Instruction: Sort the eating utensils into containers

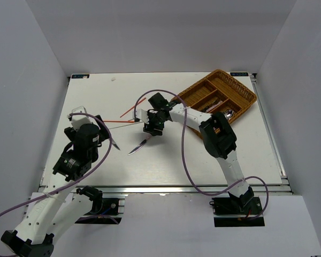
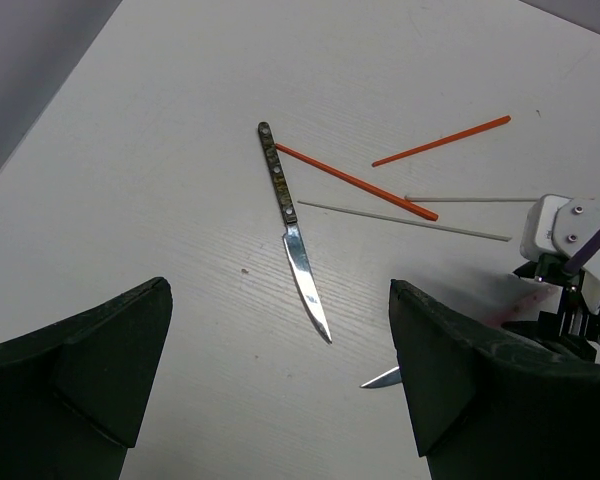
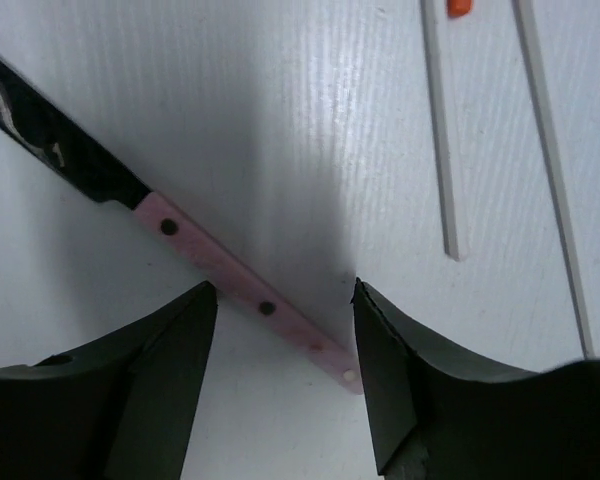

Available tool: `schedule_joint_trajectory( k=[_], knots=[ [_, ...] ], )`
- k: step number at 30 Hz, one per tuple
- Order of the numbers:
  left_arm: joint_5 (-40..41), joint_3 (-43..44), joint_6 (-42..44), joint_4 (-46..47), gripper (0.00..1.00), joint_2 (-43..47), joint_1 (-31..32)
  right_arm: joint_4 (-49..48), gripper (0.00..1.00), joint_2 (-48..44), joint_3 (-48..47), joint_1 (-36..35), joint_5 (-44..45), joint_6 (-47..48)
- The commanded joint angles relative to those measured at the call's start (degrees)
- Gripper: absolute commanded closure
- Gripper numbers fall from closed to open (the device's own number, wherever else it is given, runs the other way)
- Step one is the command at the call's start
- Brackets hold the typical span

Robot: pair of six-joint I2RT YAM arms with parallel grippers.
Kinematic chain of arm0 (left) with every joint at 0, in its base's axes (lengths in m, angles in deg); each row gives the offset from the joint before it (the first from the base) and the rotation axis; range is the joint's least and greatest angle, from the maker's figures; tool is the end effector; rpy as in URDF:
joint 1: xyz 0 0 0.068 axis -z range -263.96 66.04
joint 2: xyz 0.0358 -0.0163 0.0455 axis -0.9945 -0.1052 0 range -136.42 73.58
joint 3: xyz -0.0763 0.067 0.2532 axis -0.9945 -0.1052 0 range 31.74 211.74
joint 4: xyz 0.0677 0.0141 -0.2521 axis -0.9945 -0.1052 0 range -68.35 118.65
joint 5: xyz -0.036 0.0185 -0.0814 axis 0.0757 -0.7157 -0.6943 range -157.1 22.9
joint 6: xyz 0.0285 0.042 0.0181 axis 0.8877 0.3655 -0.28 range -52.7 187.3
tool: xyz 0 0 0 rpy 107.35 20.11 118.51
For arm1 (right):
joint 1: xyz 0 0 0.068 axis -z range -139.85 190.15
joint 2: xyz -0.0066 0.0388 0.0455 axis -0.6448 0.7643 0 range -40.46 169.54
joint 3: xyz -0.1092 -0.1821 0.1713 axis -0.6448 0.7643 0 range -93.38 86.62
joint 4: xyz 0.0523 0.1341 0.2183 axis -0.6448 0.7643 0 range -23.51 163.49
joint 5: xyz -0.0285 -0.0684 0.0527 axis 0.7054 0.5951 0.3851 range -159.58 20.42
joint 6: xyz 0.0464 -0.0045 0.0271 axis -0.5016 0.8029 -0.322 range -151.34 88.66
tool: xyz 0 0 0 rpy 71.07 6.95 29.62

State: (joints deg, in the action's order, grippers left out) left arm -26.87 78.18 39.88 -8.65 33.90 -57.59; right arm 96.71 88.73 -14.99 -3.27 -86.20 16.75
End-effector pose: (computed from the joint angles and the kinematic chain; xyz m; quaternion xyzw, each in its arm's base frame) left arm 0.1358 -0.0417 0.3190 -0.1781 0.8138 0.0557 0.5504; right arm 0.3484 0.3438 0.1664 -0.7091 0.6346 0.1276 0.2798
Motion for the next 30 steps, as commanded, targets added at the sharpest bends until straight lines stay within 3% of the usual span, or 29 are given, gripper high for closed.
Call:
schedule_joint_trajectory(
  k=[1,4,6,13,16,18,30],
  knots=[
    [-0.59,-0.47,0.61,0.56,0.02,0.31,-0.44,8.0,0.39,4.32,-0.35,0.0,-1.13,1.92],
    [-0.59,-0.38,0.61,0.65,0.02,0.4,-0.44,9.24,0.56,4.32,0.61,-0.09,-1.66,0.6],
    [-0.5,-0.38,0.61,0.65,0.02,0.57,-0.44,8.55,0.57,3.18,3.93,-0.09,-2.09,-0.46],
    [-0.59,-0.47,0.61,0.74,0.02,1.01,-0.53,0.29,0.88,-2.97,17.81,-4.12,-0.08,-2.83],
    [-0.59,-0.56,0.44,0.56,0.02,1.18,-0.53,-4.63,0.96,-6.22,22.05,-5.62,0.27,-3.8],
    [-0.68,-0.56,0.44,0.56,0.02,1.45,-0.53,-6.13,1.0,-8.15,25.04,-6.41,0.89,-4.06],
    [-0.59,-0.64,0.26,0.47,0.02,2.06,-0.53,-15.8,1.0,-18.7,29.8,-6.33,-4.8,-14.33]
  ],
)
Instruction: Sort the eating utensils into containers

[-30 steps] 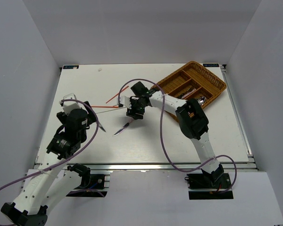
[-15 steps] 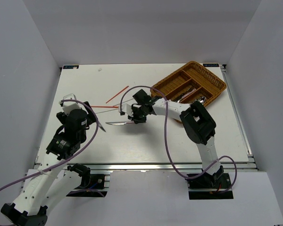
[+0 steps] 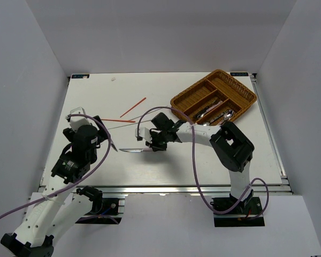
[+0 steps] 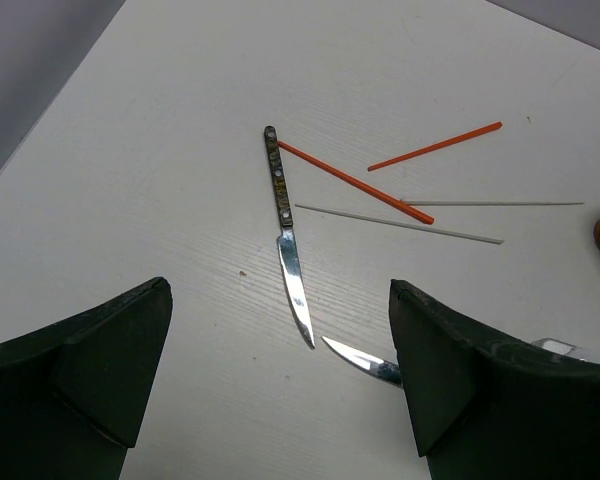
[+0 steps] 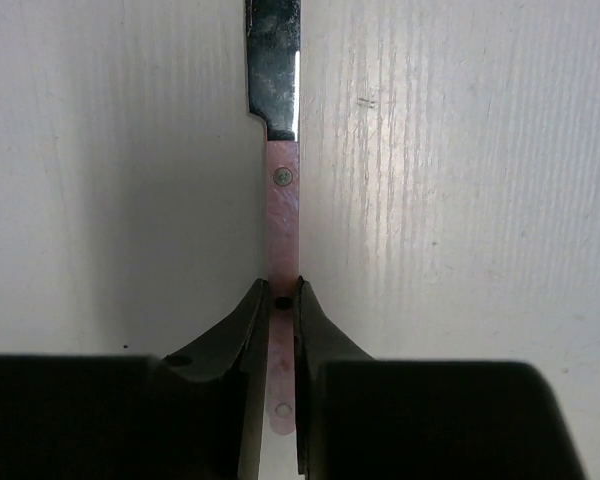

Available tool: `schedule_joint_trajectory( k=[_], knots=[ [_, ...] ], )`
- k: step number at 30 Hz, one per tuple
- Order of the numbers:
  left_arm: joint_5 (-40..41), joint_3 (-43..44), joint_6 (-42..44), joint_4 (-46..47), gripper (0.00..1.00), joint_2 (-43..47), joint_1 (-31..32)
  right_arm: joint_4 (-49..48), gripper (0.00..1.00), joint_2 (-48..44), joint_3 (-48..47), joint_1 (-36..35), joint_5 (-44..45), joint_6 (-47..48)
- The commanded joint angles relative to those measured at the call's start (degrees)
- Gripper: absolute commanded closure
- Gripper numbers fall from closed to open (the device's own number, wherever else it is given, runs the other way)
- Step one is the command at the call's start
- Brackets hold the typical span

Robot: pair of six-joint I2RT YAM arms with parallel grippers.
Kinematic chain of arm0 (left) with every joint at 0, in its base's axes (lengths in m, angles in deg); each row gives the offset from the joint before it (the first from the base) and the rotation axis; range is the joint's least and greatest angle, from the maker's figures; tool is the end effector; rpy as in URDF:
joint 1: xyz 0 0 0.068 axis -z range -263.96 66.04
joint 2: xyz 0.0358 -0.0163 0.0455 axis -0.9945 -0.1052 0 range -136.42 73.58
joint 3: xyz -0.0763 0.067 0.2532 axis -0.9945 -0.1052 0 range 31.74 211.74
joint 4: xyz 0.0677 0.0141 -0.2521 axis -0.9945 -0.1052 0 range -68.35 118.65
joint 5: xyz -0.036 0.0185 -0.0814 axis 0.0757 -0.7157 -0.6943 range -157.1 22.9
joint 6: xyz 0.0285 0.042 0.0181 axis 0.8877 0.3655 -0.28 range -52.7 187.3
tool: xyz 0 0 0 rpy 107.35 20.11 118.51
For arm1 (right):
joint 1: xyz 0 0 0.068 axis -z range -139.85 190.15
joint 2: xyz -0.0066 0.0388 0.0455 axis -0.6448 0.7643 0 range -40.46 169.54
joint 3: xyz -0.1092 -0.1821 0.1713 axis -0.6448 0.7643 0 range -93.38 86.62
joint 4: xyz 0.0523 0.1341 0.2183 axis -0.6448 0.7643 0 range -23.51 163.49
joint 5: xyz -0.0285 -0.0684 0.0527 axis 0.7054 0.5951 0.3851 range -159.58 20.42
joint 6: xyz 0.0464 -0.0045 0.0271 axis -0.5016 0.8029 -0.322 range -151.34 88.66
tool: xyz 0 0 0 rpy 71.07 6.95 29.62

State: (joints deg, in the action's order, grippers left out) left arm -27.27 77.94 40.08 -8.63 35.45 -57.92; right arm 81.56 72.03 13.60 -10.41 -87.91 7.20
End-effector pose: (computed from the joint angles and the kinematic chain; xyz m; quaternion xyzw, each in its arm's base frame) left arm 0.1312 -0.0388 0.3208 -0.1807 0.8091 0.0494 0.5569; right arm 0.2523 0.3244 0.1602 -0.6943 0.6361 0.1824 0.2831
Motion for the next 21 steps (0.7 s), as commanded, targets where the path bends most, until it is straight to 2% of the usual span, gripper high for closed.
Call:
schedule_joint_trajectory(
  k=[1,6,12,17,19,21],
  knots=[
    [-0.11,-0.4,-0.02,0.45,0.02,0.6,-0.2,-0.92,1.0,-2.27,0.95,1.08,-3.38,-5.58],
    [-0.02,-0.58,-0.02,0.54,0.02,1.04,-0.2,-0.48,1.0,-3.24,-0.73,2.22,-1.45,-9.79],
    [0.07,-0.49,-0.11,0.45,0.02,1.3,-0.2,-6.36,1.0,-10.26,1.73,8.01,-4.0,-17.88],
    [0.16,-0.4,-0.11,0.45,0.02,1.39,-0.2,-11.11,1.0,-13.52,0.07,11.36,1.17,-25.35],
    [0.24,-0.49,-0.11,0.54,0.02,1.39,-0.2,-12.08,1.0,-12.56,-2.03,13.81,5.56,-30.17],
    [0.16,-0.49,-0.11,0.54,0.02,1.39,-0.2,-12.96,1.0,-11.24,-5.81,18.1,9.88,-42.01]
  ],
)
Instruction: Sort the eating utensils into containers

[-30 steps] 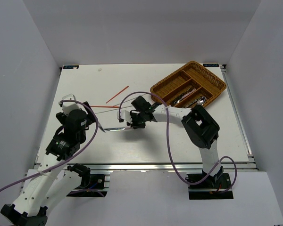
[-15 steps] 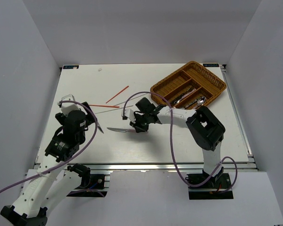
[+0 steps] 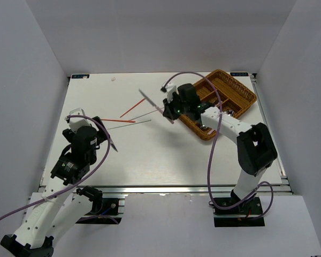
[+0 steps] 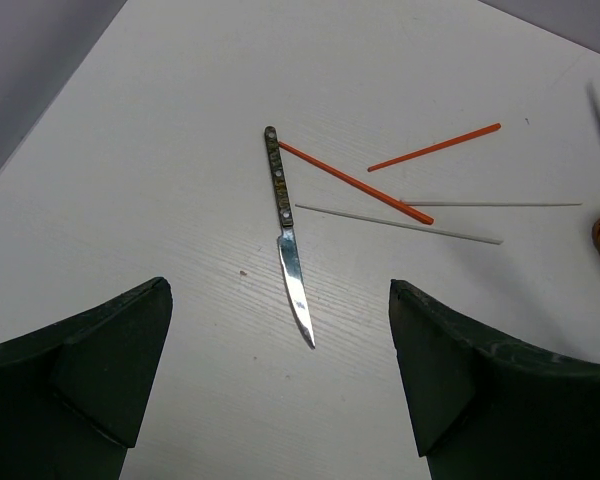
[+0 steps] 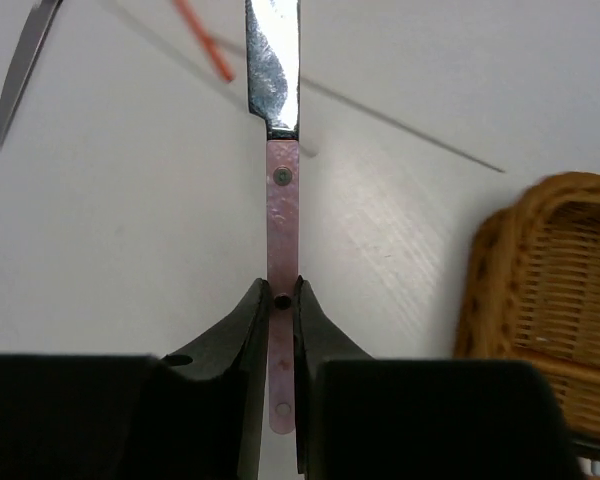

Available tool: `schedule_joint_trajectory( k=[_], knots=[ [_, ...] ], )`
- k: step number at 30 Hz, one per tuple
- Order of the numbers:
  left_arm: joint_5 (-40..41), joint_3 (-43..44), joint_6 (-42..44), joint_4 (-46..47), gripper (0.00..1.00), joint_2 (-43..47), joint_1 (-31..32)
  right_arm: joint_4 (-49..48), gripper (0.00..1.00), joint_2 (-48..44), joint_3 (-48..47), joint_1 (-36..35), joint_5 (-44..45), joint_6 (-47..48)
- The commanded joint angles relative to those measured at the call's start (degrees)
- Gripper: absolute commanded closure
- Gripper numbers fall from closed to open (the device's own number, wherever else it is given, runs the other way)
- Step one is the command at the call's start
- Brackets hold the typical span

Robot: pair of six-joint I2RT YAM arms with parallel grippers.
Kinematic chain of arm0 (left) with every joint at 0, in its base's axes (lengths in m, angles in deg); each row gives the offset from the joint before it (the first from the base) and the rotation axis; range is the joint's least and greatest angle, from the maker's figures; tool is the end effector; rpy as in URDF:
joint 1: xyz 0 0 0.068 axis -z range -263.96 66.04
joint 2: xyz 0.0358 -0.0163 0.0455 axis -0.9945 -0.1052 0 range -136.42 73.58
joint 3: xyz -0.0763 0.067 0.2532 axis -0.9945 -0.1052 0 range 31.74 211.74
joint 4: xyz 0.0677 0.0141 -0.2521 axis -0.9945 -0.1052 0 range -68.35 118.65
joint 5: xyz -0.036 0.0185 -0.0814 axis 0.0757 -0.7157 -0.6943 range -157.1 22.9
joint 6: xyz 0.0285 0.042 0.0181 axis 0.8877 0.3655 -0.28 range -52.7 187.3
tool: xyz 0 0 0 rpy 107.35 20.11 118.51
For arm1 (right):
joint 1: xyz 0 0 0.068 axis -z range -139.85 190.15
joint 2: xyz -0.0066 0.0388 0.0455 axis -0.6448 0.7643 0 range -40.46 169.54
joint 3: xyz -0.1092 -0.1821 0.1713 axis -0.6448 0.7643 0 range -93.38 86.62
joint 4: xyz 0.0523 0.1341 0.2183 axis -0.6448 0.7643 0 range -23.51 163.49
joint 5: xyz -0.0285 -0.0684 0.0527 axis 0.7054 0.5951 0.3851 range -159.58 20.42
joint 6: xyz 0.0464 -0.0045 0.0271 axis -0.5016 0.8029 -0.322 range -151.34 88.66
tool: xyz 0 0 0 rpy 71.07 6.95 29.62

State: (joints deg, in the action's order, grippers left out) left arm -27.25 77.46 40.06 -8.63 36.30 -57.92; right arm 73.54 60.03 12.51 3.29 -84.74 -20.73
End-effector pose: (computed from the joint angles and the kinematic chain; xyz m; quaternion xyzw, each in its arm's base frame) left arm 0.1288 -0.0376 0.3198 -0.1819 0.8075 0.0478 0.5591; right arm 0.3181 0.2502 0.2583 -0.4086 0.7739 0.2198 0.4310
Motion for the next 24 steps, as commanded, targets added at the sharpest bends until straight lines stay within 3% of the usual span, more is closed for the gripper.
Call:
schedule_joint_trajectory(
  k=[1,9,13,20,24],
  knots=[
    [0.13,-0.1,-0.09,0.54,0.02,0.45,-0.2,-4.94,1.0,2.15,-5.95,6.0,6.89,-17.96],
    [-0.04,-0.01,0.09,0.63,0.02,-0.51,-0.2,-9.51,1.0,6.65,-10.36,15.84,25.95,-52.56],
    [-0.13,-0.01,0.17,0.63,0.02,-0.87,-0.2,-8.37,1.0,7.0,-9.22,17.79,34.74,-63.92],
    [0.4,0.16,0.09,0.45,0.02,-1.66,-0.2,-1.01,1.0,11.22,-12.19,19.11,40.38,-77.64],
    [0.49,0.08,0.0,0.45,0.02,-1.75,-0.2,-2.83,1.0,14.99,-12.9,19.72,37.22,-79.17]
  ],
)
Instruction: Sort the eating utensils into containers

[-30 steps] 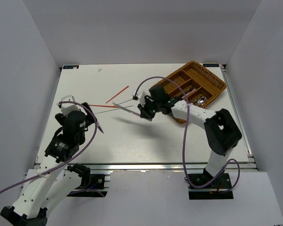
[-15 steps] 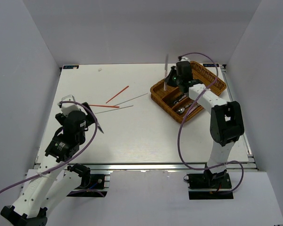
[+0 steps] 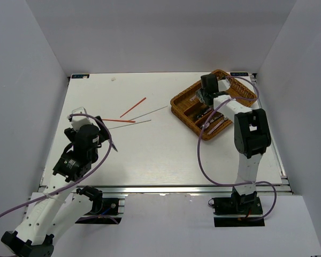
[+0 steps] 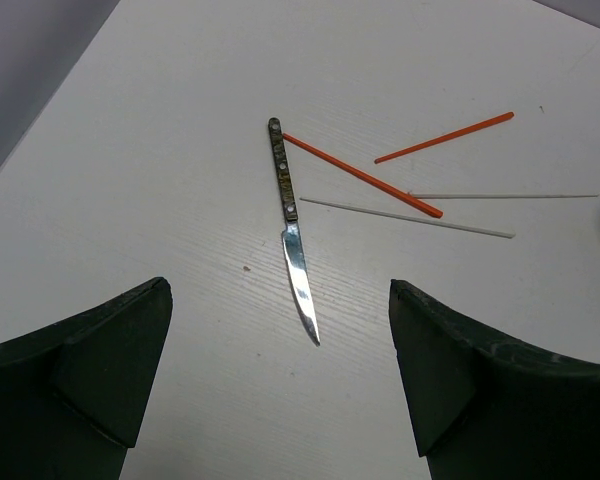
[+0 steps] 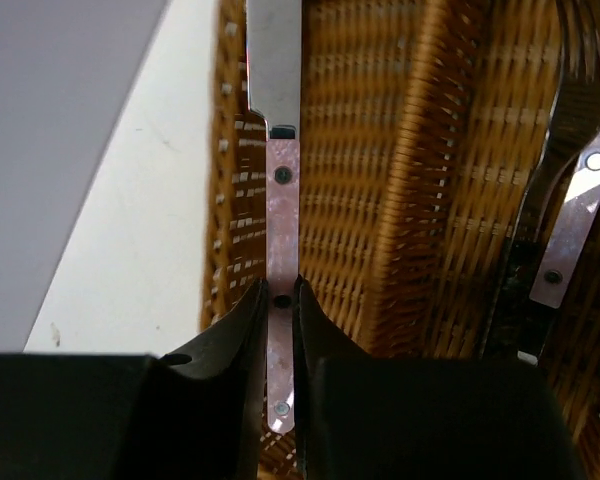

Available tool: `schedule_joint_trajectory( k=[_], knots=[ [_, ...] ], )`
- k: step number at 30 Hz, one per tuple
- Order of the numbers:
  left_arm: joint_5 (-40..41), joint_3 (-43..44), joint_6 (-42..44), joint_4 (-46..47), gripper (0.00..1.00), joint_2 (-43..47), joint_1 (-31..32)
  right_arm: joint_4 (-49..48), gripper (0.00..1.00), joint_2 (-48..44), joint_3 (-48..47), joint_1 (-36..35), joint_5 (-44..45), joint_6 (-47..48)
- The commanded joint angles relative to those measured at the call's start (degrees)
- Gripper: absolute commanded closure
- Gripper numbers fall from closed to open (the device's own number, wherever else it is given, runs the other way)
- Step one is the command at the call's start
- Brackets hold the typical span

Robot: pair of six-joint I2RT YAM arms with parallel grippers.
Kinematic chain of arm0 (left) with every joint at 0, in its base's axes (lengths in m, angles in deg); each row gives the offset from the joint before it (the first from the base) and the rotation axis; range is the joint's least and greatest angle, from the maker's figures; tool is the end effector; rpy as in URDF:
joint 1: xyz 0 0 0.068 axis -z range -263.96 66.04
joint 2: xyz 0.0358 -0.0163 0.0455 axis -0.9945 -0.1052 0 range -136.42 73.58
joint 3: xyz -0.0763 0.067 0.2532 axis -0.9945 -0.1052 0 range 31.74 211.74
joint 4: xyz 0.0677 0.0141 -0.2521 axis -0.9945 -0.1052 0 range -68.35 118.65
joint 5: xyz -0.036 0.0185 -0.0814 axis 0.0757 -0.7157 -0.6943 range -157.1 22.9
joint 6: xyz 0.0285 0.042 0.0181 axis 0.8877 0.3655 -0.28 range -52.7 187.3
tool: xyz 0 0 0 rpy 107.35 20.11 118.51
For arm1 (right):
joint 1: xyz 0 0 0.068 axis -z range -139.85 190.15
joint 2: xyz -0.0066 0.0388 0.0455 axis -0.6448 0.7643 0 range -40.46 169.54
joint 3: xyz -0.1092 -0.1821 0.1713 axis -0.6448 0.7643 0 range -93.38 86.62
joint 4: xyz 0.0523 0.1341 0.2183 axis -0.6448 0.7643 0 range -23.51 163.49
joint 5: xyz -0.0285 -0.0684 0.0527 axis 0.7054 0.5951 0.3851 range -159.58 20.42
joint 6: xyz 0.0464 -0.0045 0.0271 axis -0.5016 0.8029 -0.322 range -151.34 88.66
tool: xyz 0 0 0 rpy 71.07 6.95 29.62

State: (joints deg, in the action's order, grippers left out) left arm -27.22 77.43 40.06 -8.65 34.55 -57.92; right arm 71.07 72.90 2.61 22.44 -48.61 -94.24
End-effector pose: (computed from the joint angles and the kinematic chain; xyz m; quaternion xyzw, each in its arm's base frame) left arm 0.1344 -0.0403 0.3161 -0.1775 0.8149 0.0561 0.5489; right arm 0.4389 0.1268 0.2282 0.4124 0.7685 0.1765 0.4563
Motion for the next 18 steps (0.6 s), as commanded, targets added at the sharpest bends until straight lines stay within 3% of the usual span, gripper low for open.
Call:
schedule_joint_trajectory(
  k=[1,4,5,10,18],
  knots=[
    [0.55,0.1,0.0,0.47,0.02,0.0,-0.2,-0.45,1.0,2.65,-3.53,0.58,0.65,-5.49],
    [0.64,0.1,0.0,0.47,0.02,-0.26,-0.2,-3.68,1.0,3.36,-2.49,0.58,-2.93,-4.87],
    [0.64,0.19,0.0,0.39,0.02,-0.44,-0.2,-8.66,1.0,3.18,-1.26,0.58,-4.0,-4.35],
    [0.73,0.19,-0.09,0.38,0.02,-0.61,-0.29,-11.26,1.0,3.8,-0.46,0.49,-8.21,-2.76],
    [0.99,0.1,-0.18,0.21,0.02,-0.7,-0.38,-13.89,1.0,0.73,4.2,-0.92,-7.18,-4.43]
  ],
)
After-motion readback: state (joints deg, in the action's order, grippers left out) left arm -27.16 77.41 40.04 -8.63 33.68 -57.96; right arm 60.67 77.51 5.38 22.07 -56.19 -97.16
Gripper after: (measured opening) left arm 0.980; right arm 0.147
